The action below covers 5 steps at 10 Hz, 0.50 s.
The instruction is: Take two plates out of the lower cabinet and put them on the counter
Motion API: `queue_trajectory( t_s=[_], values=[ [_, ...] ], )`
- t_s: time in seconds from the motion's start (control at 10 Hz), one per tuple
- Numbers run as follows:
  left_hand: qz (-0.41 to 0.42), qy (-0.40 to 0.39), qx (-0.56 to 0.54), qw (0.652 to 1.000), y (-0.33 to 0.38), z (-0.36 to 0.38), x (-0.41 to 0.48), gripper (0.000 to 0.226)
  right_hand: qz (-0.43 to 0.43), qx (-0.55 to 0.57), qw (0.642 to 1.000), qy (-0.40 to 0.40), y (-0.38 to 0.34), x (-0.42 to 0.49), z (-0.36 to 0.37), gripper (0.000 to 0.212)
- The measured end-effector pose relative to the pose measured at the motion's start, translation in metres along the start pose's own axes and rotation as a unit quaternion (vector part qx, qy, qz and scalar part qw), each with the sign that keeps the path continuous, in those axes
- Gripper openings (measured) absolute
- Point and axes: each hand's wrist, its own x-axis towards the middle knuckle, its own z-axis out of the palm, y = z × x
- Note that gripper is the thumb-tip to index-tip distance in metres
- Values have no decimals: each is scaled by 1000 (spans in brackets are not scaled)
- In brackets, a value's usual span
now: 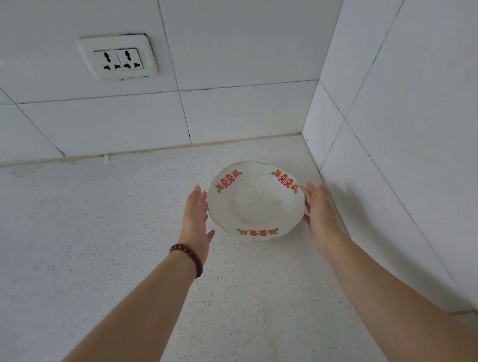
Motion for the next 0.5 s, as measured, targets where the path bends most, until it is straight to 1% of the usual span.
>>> queue_trajectory(
  t_s=[0.3, 0.4, 0.5],
  values=[
    [3, 10, 3, 1000, -1, 5, 5, 68, -4, 10, 1000, -15, 2, 6, 3, 62],
    [11, 12, 12, 1000, -2, 5, 5, 67, -5, 18, 1000, -13, 2, 7, 3, 59],
    [32, 32, 19, 999, -1, 5, 0, 67, -20, 24, 1000, 3, -3, 4, 3, 56]
  ],
)
